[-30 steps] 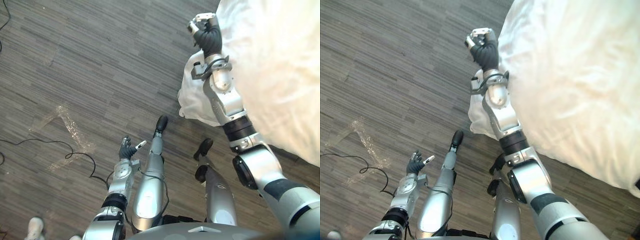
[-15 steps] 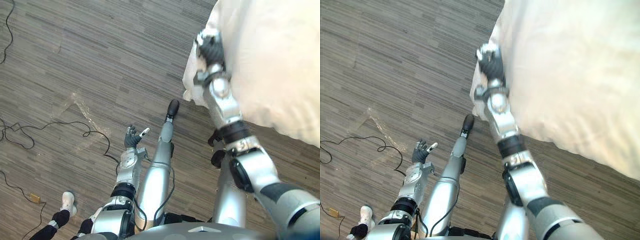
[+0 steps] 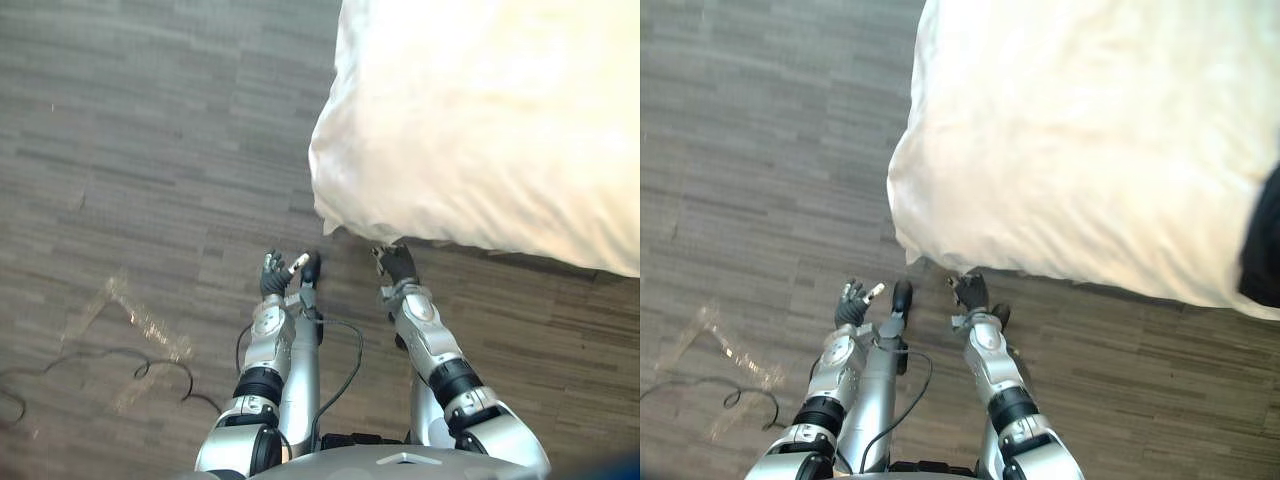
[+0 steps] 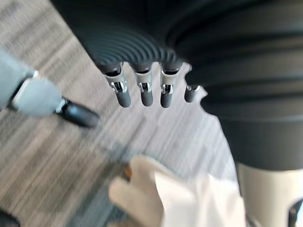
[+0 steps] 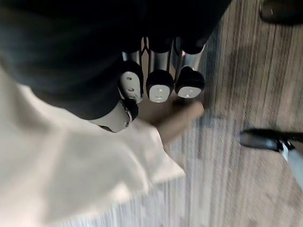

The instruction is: Tidy the bed and pick cloth on bed and put in laundry

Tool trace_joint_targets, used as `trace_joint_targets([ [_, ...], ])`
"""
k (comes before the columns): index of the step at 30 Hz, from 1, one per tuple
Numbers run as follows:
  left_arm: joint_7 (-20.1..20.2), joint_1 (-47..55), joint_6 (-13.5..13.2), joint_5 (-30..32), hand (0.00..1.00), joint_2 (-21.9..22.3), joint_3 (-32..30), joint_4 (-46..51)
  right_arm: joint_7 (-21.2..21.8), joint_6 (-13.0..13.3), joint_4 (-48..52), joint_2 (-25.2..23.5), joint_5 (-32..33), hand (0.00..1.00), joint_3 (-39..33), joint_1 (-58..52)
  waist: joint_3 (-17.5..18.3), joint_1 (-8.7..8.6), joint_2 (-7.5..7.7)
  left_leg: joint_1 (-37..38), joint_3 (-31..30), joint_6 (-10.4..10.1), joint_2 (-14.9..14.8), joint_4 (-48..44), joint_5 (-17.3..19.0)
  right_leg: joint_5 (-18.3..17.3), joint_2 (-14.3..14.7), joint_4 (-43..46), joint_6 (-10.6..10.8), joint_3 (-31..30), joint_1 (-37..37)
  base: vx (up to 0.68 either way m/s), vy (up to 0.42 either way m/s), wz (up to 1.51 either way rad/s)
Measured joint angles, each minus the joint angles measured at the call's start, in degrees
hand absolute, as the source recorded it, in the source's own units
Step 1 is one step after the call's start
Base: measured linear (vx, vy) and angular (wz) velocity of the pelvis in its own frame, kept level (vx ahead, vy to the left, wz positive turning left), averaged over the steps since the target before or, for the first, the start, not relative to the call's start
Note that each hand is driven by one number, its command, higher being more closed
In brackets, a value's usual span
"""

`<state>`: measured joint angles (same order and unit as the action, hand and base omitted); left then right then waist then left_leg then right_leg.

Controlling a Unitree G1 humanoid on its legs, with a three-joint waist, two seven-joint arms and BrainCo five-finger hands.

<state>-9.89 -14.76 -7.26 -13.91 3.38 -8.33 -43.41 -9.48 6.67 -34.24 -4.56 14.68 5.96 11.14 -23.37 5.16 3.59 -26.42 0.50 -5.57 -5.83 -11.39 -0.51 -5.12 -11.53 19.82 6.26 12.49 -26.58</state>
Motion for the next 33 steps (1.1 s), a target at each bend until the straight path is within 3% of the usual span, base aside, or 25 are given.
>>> trace_joint_targets([
  [6,1.0,5.2,2.2,1.6,0.00,-2.1,1.6,-3.7,0.6,-0.9,3.7,0.1,3.3,1.00,-7.8,-14.7,6.5,-2.55,1.70,7.5,3.8,0.1,-1.5,-0.4,3.3,0.2,1.5,-4.2,0.4,-2.2,7.5,0.11,0.019,-0.33],
  [10,1.4,9.3,3.0,1.7,0.00,-3.0,1.6,-5.2,2.6,-1.4,14.1,0.7,6.4,1.00,-8.6,-22.6,11.7,-3.50,1.23,12.7,7.3,-0.1,-2.1,3.2,3.3,0.7,2.4,-7.0,1.1,-4.4,10.5,0.09,0.004,-0.33],
  [12,1.6,11.4,3.1,1.8,0.00,-3.3,1.6,-5.3,3.4,-1.3,18.4,0.7,6.9,1.00,-7.6,-23.5,13.2,-4.33,1.09,14.8,8.1,-0.3,-2.2,5.1,2.9,1.0,2.8,-8.3,1.1,-4.9,11.8,0.07,-0.001,-0.26],
  [16,2.4,13.3,3.4,3.9,0.00,-4.0,1.9,-7.9,6.0,-0.4,25.5,0.7,10.6,1.00,-5.7,-22.6,15.2,-4.44,0.70,18.0,9.6,-0.4,-2.1,9.9,1.1,3.2,3.5,-12.5,1.4,-6.0,13.9,0.05,0.011,-0.18],
  [22,2.5,13.5,3.5,5.7,0.00,-5.0,5.0,-10.0,9.0,1.0,28.5,0.7,14.9,1.00,1.5,-18.0,15.3,-4.52,0.65,19.4,9.5,0.2,-0.7,12.5,-0.1,5.7,3.4,-17.5,2.2,-5.9,16.6,0.01,0.028,0.02],
  [25,2.5,13.5,3.3,6.0,0.00,-5.9,6.2,-10.2,9.7,1.7,26.4,0.7,16.9,1.00,4.3,-9.2,15.2,-4.27,0.48,19.2,8.3,0.6,0.3,13.8,-1.1,7.1,2.9,-19.5,2.5,-5.7,17.1,-0.02,0.028,0.12],
  [29,2.8,13.5,2.7,6.2,0.00,-6.1,7.9,-10.4,9.3,2.8,20.3,1.3,18.3,1.00,5.5,4.4,13.8,-3.60,-1.03,17.5,6.9,1.3,1.3,13.9,-2.0,7.4,2.0,-19.0,2.8,-5.2,16.0,-0.04,0.043,0.21],
  [33,3.5,13.6,1.7,5.4,0.00,-5.8,7.4,-8.7,7.2,3.8,14.2,2.8,18.4,1.00,2.7,18.7,8.8,-1.17,-3.35,14.1,6.6,1.9,1.9,12.1,-2.4,7.4,1.0,-16.2,3.0,-5.3,12.5,-0.09,0.041,0.11],
])
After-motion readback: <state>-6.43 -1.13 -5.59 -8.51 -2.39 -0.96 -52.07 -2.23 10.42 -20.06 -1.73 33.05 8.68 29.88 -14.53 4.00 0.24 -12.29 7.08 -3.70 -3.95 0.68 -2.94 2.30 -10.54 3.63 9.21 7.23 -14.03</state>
